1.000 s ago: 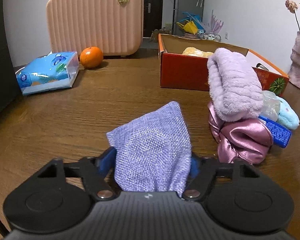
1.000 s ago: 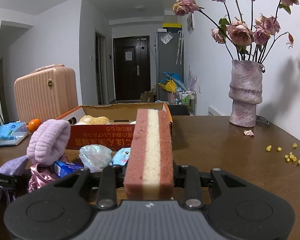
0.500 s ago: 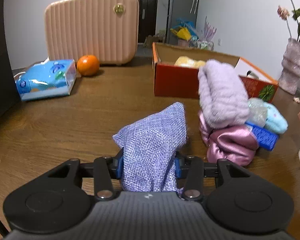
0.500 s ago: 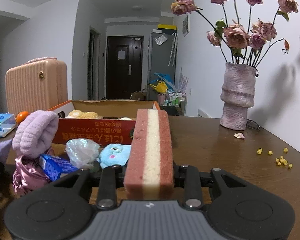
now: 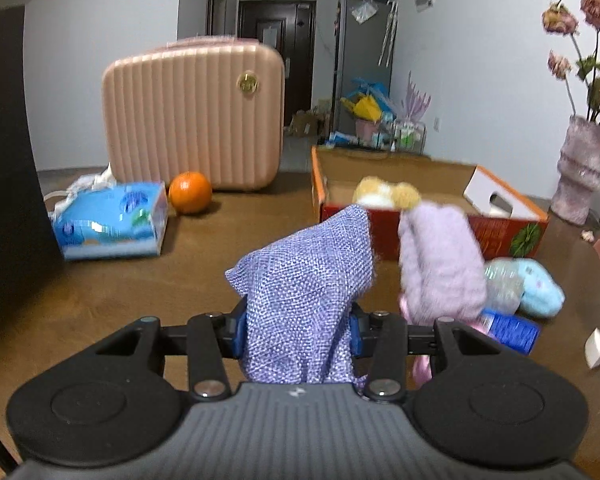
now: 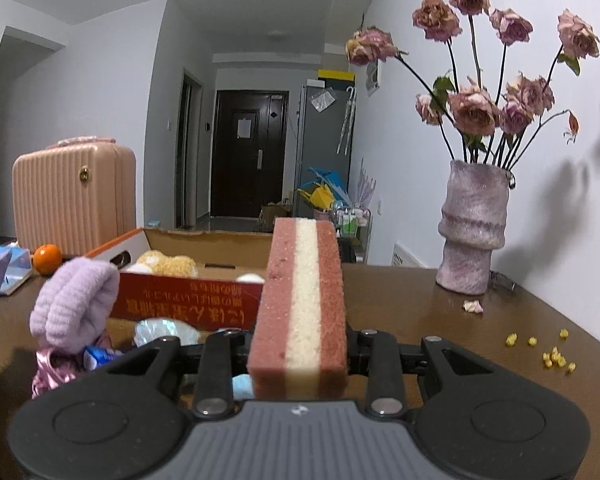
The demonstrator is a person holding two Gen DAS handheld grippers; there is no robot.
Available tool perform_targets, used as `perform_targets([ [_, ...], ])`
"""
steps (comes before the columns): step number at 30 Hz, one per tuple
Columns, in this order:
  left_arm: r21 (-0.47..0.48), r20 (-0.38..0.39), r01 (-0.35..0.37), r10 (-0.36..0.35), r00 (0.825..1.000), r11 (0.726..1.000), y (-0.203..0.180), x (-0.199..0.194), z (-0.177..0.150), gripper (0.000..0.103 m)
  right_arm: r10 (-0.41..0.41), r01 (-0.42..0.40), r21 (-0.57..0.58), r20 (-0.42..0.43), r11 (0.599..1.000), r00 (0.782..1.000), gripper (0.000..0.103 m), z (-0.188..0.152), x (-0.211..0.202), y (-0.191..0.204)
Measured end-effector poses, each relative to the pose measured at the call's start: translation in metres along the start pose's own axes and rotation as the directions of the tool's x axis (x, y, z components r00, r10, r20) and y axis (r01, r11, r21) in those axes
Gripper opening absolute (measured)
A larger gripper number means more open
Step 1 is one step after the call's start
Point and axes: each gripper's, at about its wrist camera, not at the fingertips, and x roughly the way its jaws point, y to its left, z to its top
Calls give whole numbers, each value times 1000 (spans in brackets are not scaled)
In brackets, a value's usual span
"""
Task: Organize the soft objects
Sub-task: 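Carry the lavender pouch and sponge block over the cardboard box with both grippers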
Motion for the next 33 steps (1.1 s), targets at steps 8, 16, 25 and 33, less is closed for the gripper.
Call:
perform_targets([
  [8,8,85,31,-32,996,999,-11,-9,29,45,-1,1,-6,41,1000,999,31,22,6,3],
  [16,7,124,53,-53,991,999,-22,0,48,45,1,-1,-10,55,1000,999,31,36,21,10],
  [25,-17,156,75,-71,985,997,-32,16,68,45,7,-6,-3,77,1000,997,31,52,41,17],
  [33,-12,188,81,-77,979,997,-43,30,86,45,10,-11,13,85,1000,996,31,62,59,23],
])
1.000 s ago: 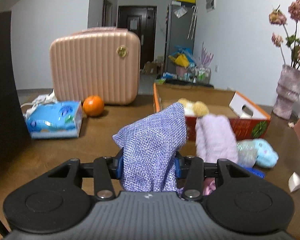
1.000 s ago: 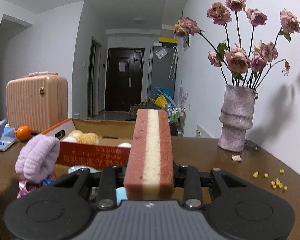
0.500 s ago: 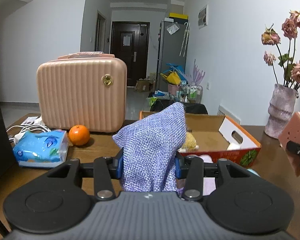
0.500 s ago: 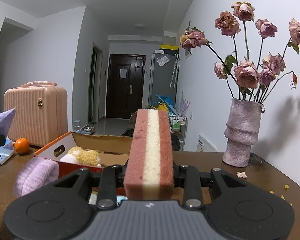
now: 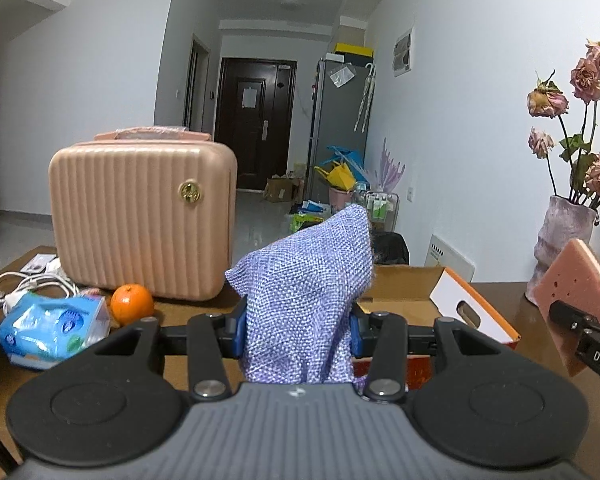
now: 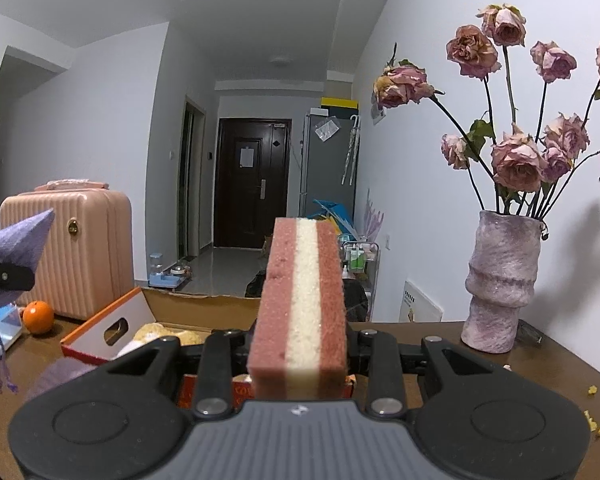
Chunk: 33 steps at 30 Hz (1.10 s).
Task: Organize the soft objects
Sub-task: 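Carry the lavender pouch and sponge block over the cardboard box with both grippers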
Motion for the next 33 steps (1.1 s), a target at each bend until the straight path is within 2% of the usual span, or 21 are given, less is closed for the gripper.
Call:
perform_targets([
  [21,14,34,54,-55,998,998,-27,64,30,45,-6,5,-35,-27,999,1000,31,20,61,18],
  [33,31,16,42,-43,999,999,-32,113,40,45,1,-1,-9,-48,1000,999,31,35,106,20],
])
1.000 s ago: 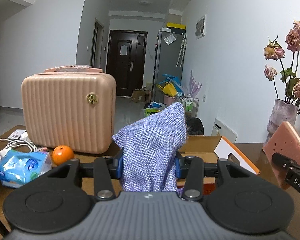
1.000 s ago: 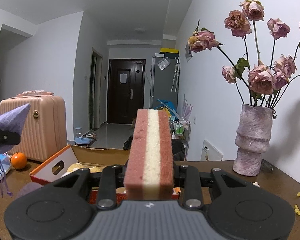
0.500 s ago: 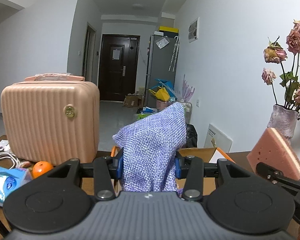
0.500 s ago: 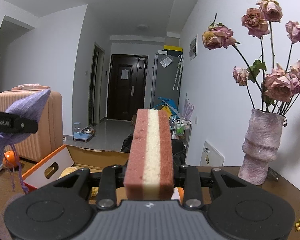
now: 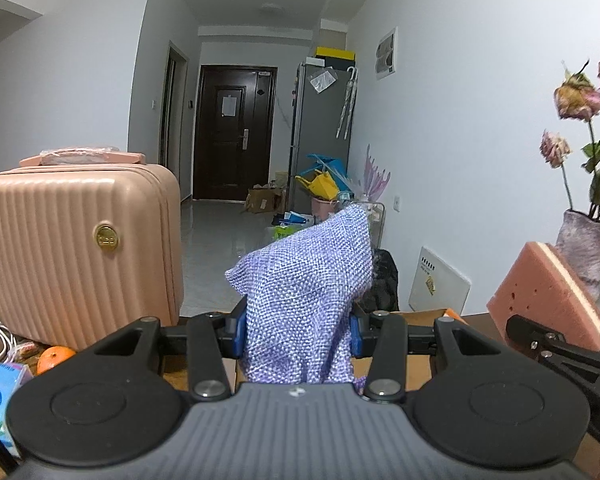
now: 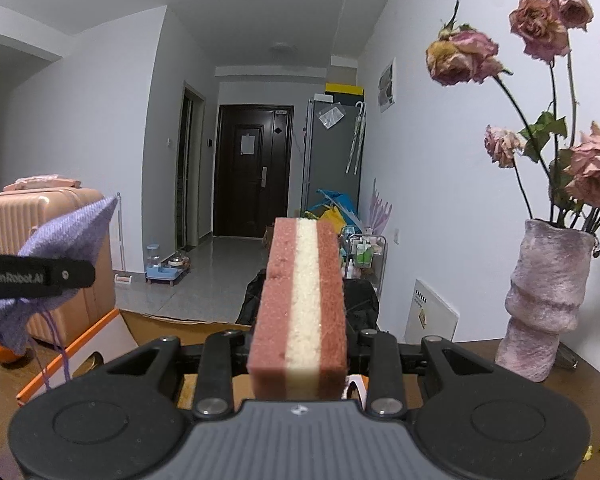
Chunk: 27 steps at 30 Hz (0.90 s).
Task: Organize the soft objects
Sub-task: 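Carry the lavender pouch and sponge block over the cardboard box with both grippers, then open both grippers to drop the pouch and sponge into the box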
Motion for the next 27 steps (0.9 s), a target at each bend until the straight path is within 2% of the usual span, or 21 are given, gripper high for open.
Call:
perform_targets([
  [9,8,-62,-42,42,997,999,5,37,-6,45,5,-3,24,-71,1000,997,31,-2,34,-4],
  [18,7,-142,-49,49,989,999,14,60,-16,45,16,-14,18,-138,1000,990,31,-22,55,2],
  [27,16,-156,-46,48,987,999,14,62,-20,45,19,-16,18,-160,1000,987,31,-29,61,6],
])
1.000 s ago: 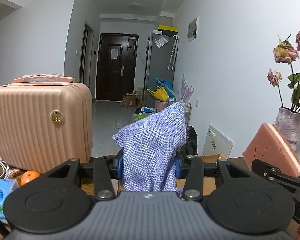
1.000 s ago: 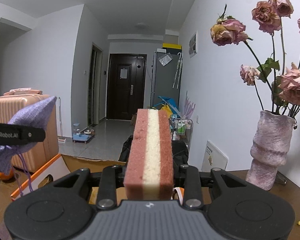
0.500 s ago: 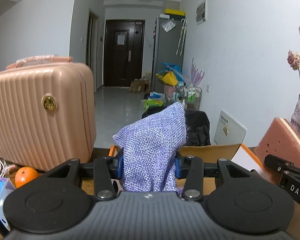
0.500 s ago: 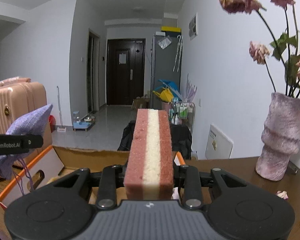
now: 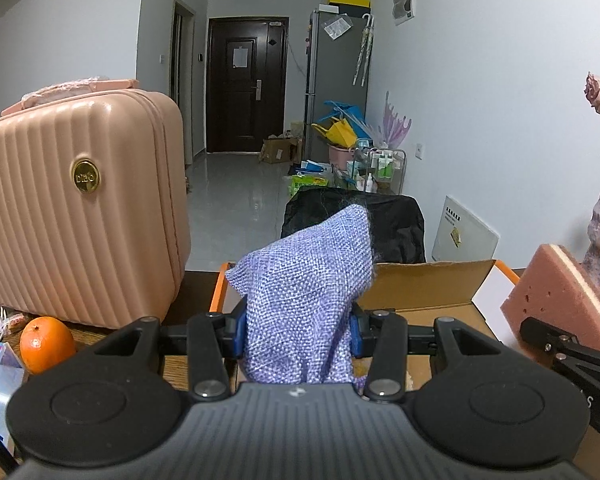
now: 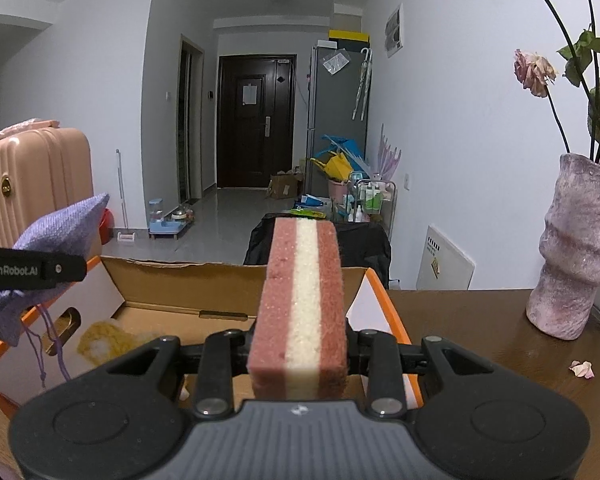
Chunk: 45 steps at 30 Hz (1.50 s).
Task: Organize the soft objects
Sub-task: 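Open both grippers to drop the pouch and sponge into the box, then withdraw both tools from the box toward the remaining items on the table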
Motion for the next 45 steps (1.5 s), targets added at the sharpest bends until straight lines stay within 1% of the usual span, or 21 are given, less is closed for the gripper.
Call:
perform_targets([
  [2,3,-6,1,-1,1000,1000,-1,1,0,48,2,-2,1,0,1000,1000,31,0,0,0],
  [3,2,-13,1,-1,1000,1000,-1,2,1,52,5,-5,3,-3,1000,1000,31,1,1,-1],
  [4,0,-18,3,-3,1000,1000,-1,3,1,53,5,-5,7,-4,1000,1000,32,0,2,-1],
  [5,-5,-24,11,-11,1000,1000,0,3,1,58,5,-5,8,-7,1000,1000,39,0,2,-2],
  [6,-9,-28,14,-14,1000,1000,2,4,2,66,3,-3,9,-9,1000,1000,43,1,2,-4],
  [7,-12,-29,10,-10,1000,1000,3,4,2,71,0,0,10,-9,1000,1000,53,2,2,-6],
  [8,-12,-24,4,-4,1000,1000,3,3,2,79,-4,4,11,-9,1000,1000,64,2,2,-6],
  [9,-11,-18,0,0,1000,1000,3,2,2,86,-7,7,13,-8,1000,1000,70,2,1,-6],
  [10,-10,-13,-2,2,1000,1000,3,1,2,89,-12,12,17,-5,1000,1000,82,2,0,-7],
  [11,-11,-9,-6,6,1000,1000,3,0,2,98,-18,18,21,-1,1000,1000,92,3,-1,-8],
  [12,-13,-4,-11,11,1000,1000,3,-2,2,103,-23,23,24,1,999,1000,95,3,-1,-9],
  [14,-12,10,-15,16,1000,1000,2,-5,2,103,-34,34,33,3,999,999,102,5,-2,-10],
  [25,-12,2,-20,20,1000,1000,1,-7,4,103,-41,41,42,0,998,999,103,6,-7,-11],
  [31,-22,15,-20,21,1000,1000,1,-14,6,103,-41,41,39,10,998,999,103,9,-14,-10],
  [38,-35,52,-7,9,999,999,2,-34,10,103,-40,40,26,32,999,999,103,14,-34,-9],
  [45,-16,91,4,-3,996,1000,-1,-60,7,103,-21,22,-2,61,1000,998,103,15,-60,-11],
])
